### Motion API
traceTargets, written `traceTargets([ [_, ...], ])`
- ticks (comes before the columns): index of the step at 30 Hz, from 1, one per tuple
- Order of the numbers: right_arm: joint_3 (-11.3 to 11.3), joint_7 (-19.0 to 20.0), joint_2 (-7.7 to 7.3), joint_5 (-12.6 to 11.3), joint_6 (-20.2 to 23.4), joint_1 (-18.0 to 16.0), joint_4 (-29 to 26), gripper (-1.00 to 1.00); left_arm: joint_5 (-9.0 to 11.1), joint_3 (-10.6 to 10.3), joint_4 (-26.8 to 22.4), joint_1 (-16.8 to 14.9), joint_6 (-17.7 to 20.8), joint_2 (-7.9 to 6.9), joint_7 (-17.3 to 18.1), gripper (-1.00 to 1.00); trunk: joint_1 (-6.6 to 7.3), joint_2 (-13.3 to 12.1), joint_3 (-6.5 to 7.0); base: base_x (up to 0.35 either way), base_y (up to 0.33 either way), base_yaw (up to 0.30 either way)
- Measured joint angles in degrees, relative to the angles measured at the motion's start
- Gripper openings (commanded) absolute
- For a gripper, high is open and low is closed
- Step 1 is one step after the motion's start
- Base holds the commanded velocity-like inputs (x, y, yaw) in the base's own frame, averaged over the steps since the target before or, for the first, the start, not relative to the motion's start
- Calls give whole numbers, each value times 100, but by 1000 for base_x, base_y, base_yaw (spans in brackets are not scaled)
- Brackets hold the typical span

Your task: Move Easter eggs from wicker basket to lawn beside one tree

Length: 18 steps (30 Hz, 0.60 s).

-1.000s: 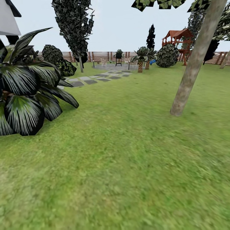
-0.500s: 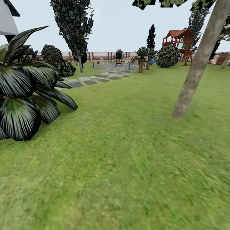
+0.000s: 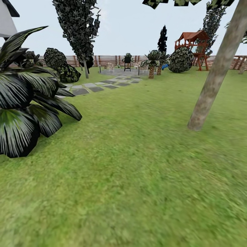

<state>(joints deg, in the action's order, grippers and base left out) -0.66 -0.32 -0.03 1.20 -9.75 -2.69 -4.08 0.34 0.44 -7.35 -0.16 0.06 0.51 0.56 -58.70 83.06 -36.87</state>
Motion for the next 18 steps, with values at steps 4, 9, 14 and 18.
traceTargets([
  [4,4,0,7,-6,0,0,2,100,0,2,-1,1,1,1,0,100,0,0,0,336,0,0],
  [9,8,0,17,-29,0,0,28,100,3,-3,-1,0,2,1,0,100,0,0,0,336,0,0],
  [14,11,0,17,-38,0,0,26,100,4,-1,0,1,0,-1,0,100,0,0,0,336,0,0],
  [18,8,0,20,-27,0,0,25,100,3,3,-1,0,-1,-6,0,100,0,0,0,336,0,0],
])
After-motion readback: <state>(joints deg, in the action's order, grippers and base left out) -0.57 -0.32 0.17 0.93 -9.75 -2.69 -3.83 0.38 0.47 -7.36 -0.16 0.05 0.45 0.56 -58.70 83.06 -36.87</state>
